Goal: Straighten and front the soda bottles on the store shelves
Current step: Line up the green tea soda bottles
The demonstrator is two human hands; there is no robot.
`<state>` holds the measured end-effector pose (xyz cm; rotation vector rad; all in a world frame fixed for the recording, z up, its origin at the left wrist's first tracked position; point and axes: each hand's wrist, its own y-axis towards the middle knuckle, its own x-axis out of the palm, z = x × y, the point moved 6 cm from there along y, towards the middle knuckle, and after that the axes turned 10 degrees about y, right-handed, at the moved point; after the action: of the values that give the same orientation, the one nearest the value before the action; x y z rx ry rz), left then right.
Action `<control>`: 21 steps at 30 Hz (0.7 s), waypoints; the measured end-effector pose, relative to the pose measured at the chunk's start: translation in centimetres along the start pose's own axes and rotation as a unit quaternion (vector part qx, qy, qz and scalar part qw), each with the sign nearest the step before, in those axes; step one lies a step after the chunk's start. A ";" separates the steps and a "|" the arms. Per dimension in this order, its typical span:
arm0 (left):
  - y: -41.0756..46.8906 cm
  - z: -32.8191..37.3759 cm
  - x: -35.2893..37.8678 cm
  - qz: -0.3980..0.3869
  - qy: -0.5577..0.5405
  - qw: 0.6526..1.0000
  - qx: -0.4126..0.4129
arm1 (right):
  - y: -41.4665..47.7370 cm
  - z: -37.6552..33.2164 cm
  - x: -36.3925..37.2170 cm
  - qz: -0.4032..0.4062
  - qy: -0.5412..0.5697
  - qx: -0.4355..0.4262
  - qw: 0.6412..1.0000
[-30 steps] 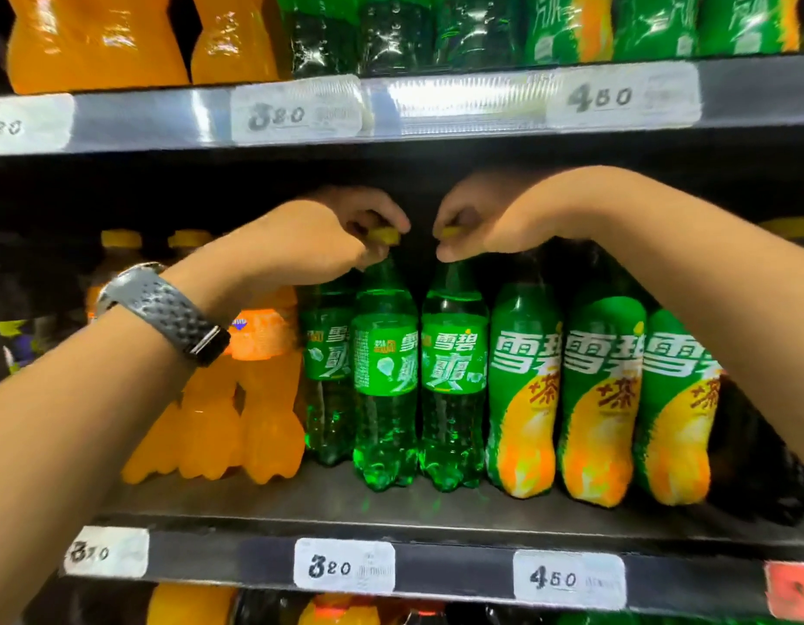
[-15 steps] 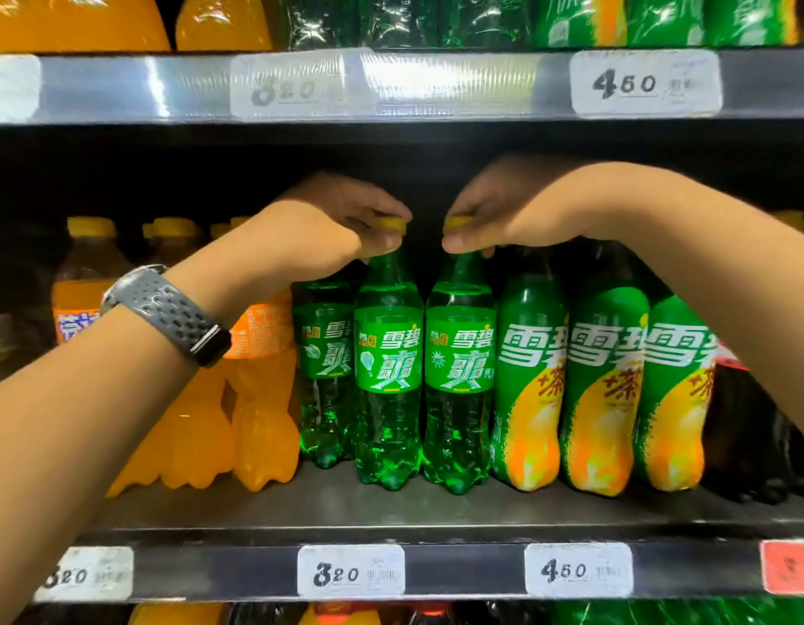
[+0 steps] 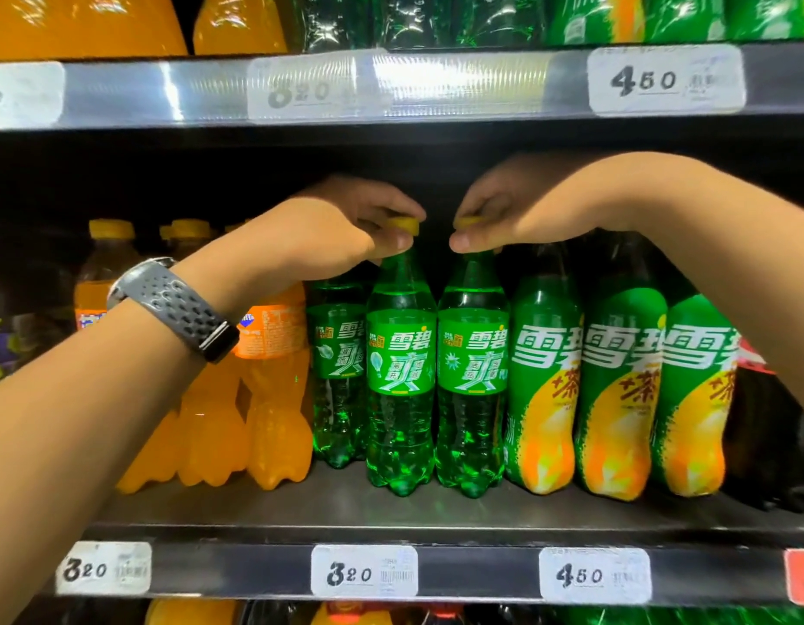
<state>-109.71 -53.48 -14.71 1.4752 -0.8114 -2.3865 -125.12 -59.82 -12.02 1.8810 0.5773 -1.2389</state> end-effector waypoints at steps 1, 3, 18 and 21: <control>0.0 -0.1 -0.1 0.002 0.009 1.000 -0.004 | 0.2 -0.5 -0.3 0.023 -0.004 -0.006 1.000; -0.2 -0.2 -0.9 0.028 0.012 0.999 -0.011 | 0.7 -1.7 -0.7 0.081 -0.005 -0.025 0.996; -3.7 -6.1 -6.9 0.117 0.403 0.903 -0.085 | 9.0 -9.3 4.3 -0.008 -0.093 -0.038 0.995; -3.8 -6.5 -6.8 0.114 0.404 0.903 -0.089 | 9.0 -9.4 4.5 -0.022 -0.094 -0.048 0.994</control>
<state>-100.40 -49.42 -13.91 1.9186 -0.4915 -1.4060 -111.64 -57.65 -10.84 1.6603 0.5679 -1.3742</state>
